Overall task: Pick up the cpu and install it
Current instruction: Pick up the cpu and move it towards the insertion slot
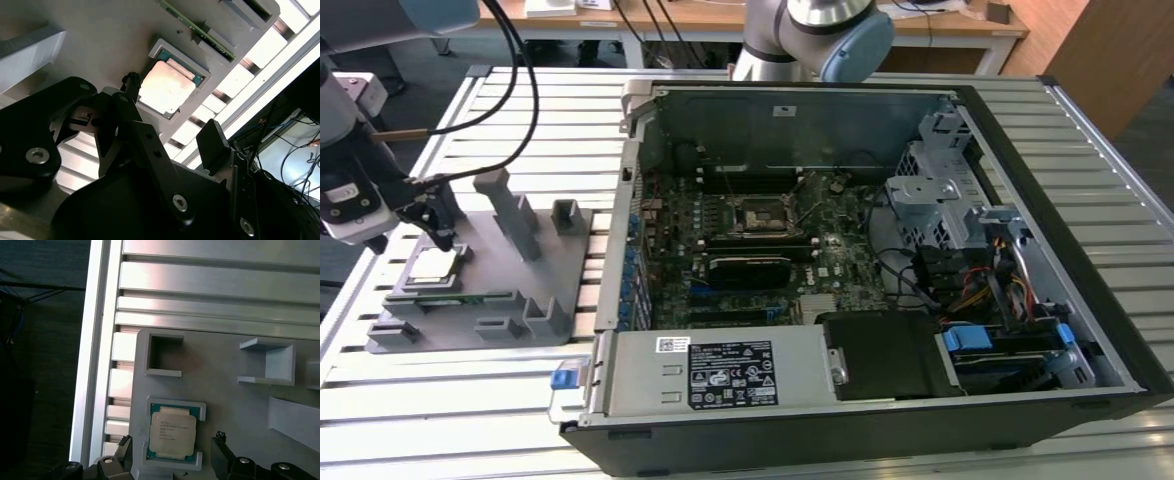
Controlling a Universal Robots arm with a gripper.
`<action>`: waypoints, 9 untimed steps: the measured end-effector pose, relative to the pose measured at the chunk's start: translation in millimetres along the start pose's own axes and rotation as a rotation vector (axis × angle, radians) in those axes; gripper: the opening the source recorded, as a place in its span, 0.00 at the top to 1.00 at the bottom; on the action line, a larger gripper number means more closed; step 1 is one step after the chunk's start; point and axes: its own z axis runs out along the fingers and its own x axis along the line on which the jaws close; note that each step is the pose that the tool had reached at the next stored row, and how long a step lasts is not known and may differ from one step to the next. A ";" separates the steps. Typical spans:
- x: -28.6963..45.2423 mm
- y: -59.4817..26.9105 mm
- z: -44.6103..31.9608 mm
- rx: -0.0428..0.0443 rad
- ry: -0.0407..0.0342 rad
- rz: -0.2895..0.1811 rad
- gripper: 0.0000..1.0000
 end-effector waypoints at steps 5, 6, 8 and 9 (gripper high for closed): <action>-0.1 -0.2 1.5 -0.0002 -0.0004 0.000 0.28; -0.1 -0.3 1.8 -0.0001 -0.0002 0.000 0.28; -0.1 -0.3 2.6 0.0000 -0.0001 0.000 0.28; -0.1 -0.4 3.1 -0.0001 -0.0002 0.000 0.28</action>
